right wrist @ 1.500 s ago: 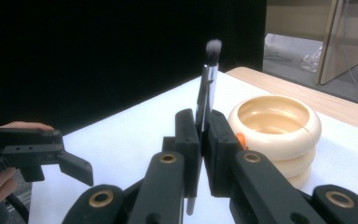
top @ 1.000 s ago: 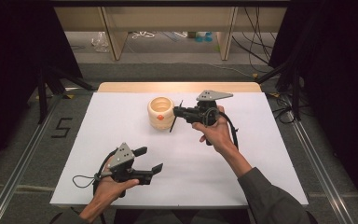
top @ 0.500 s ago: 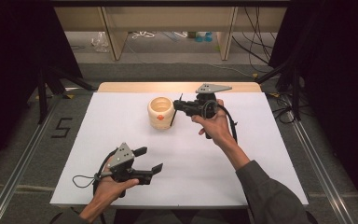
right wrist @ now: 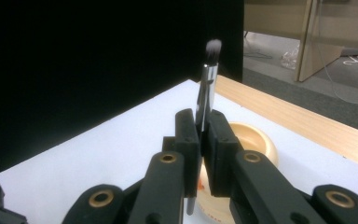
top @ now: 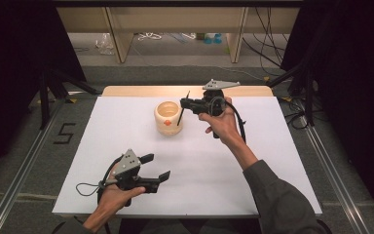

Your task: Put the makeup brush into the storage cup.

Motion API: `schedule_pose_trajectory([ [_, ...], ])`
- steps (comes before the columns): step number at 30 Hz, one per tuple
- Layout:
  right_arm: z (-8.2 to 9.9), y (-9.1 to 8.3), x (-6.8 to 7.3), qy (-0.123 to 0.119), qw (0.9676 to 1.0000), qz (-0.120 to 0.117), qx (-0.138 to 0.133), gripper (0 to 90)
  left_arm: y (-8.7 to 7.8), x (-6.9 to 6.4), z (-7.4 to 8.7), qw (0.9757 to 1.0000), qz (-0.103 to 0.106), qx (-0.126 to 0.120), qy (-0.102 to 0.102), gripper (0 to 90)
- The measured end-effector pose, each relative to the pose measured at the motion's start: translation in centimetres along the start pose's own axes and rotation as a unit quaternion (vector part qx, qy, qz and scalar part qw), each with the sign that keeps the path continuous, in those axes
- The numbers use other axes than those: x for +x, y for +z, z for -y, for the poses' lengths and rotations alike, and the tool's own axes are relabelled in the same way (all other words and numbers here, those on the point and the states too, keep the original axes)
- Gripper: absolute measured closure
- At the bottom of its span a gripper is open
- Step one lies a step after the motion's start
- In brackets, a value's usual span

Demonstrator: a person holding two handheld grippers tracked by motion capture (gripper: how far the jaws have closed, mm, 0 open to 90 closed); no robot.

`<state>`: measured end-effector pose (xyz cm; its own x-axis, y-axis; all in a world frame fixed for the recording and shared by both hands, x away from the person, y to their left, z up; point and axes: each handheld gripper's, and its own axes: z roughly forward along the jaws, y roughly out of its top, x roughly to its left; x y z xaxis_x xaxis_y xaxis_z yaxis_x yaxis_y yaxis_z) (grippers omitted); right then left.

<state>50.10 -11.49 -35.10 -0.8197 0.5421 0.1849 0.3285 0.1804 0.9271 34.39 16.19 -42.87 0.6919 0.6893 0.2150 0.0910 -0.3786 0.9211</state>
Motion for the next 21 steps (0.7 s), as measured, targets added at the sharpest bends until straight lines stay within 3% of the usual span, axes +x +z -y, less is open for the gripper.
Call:
schedule_pose_trajectory([
  [1, -0.2, 0.1, -0.1, 0.003, 1.0000, 0.004, 0.004, 85.6, -0.1, 0.1, 0.0, 0.9999, -0.009, 0.006, 0.005, 15.7],
  [3, -0.3, 0.3, -0.2, 0.002, 1.0000, 0.004, 0.002, 85.6, 0.2, -0.1, 0.0, 0.9994, 0.035, -0.002, -0.007, 15.7],
  [6, -0.4, 0.4, -0.3, 0.004, 0.9999, 0.007, 0.006, 85.6, 0.3, -0.2, 0.0, 0.9985, 0.053, -0.002, -0.013, 15.7],
  [7, -0.4, 0.5, -0.3, 0.003, 1.0000, 0.008, 0.005, 85.6, 0.3, -0.9, 0.2, 0.9947, 0.083, 0.001, -0.060, 15.7],
  [8, -0.4, 0.6, -0.3, 0.004, 1.0000, 0.007, 0.004, 85.6, 0.2, -1.7, 0.3, 0.9896, 0.085, 0.002, -0.116, 15.7],
  [21, -1.0, 1.4, -0.8, 0.003, 0.9999, 0.014, 0.008, 85.6, 0.2, -1.6, 0.3, 0.9900, 0.084, 0.001, -0.113, 15.7],
])
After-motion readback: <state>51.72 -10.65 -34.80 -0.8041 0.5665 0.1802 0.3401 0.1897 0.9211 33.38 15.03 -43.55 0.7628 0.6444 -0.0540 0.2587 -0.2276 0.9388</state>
